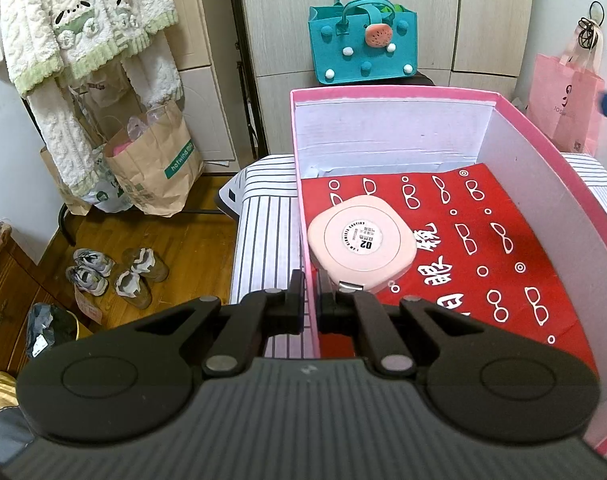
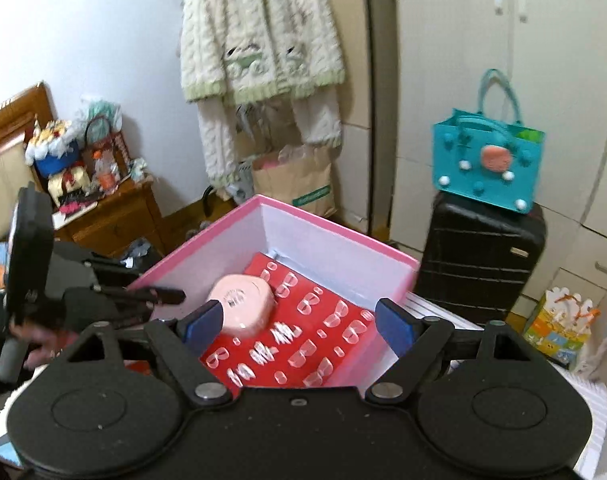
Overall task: Organize rigid objects
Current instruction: 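Carry the pink round case into the pink box and open the right tool, then grasp the cream hair clip with the right tool and lift it, then carry the hair clip into the pink box beside the case and release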
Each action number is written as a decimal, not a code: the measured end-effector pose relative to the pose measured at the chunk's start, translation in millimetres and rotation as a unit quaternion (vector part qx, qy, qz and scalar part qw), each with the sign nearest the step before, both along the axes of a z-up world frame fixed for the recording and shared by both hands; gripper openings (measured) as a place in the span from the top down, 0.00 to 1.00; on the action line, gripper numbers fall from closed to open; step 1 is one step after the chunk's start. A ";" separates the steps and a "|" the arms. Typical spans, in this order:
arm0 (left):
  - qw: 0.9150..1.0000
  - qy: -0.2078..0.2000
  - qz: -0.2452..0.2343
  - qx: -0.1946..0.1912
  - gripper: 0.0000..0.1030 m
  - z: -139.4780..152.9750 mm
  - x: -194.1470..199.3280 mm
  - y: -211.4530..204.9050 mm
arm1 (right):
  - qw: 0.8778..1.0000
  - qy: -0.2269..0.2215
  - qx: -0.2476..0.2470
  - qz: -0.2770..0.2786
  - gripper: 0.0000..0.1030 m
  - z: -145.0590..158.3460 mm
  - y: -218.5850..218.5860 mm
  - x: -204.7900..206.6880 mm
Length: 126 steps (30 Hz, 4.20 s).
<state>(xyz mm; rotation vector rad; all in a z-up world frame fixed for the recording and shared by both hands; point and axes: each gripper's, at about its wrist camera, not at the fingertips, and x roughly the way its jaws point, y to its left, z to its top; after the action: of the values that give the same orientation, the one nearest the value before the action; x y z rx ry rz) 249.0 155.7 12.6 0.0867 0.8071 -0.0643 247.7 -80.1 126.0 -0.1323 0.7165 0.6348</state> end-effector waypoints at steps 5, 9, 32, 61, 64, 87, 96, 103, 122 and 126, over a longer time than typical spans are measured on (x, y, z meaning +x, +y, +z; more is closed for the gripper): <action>1.000 0.000 0.001 -0.001 0.96 -0.4 -0.3 -0.4 | 0.998 -0.022 -0.031 -0.053 0.16 -11.5 -50.6 -23.9; 1.000 0.000 0.001 0.000 0.96 -0.4 -0.6 -0.6 | 0.993 -0.010 -0.035 -0.110 0.16 -27.5 -90.9 -34.1; 1.000 -0.003 0.003 -0.003 0.95 0.6 -0.8 0.2 | 0.987 0.004 -0.091 -0.133 0.40 -129.2 -57.8 -72.8; 1.000 -0.021 0.004 -0.010 0.95 0.3 -3.1 -2.6 | 0.993 -0.088 -0.039 -0.070 0.48 -24.5 -34.7 -57.0; 1.000 -0.021 0.002 -0.008 0.95 0.2 -3.0 -2.8 | 0.994 -0.098 -0.036 -0.029 0.48 -10.0 -10.6 -43.5; 1.000 -0.020 0.006 -0.021 0.95 -1.8 -2.6 2.3 | 0.987 0.134 -0.085 -0.004 0.48 -79.8 109.0 104.1; 1.000 -0.017 0.007 -0.022 0.94 -1.9 -1.3 0.9 | 0.987 0.116 -0.106 0.022 0.48 -85.8 119.9 103.8; 1.000 -0.017 0.007 -0.022 0.94 -1.8 -0.1 1.8 | 0.985 0.123 -0.121 0.009 0.39 -83.4 113.8 100.0; 1.000 -0.022 0.007 -0.011 0.94 -3.1 -2.7 0.7 | 0.998 0.042 0.001 -0.050 0.36 3.7 -26.4 -6.3; 1.000 -0.025 0.008 -0.006 0.94 -3.4 -3.0 -1.6 | 0.994 0.056 0.001 -0.089 0.36 -4.0 -61.0 -26.4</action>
<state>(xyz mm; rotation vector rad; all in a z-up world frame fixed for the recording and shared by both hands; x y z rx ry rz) 246.0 154.1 9.3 0.0707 0.7577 -0.0510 221.3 -141.1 122.0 -0.0307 0.8258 0.4745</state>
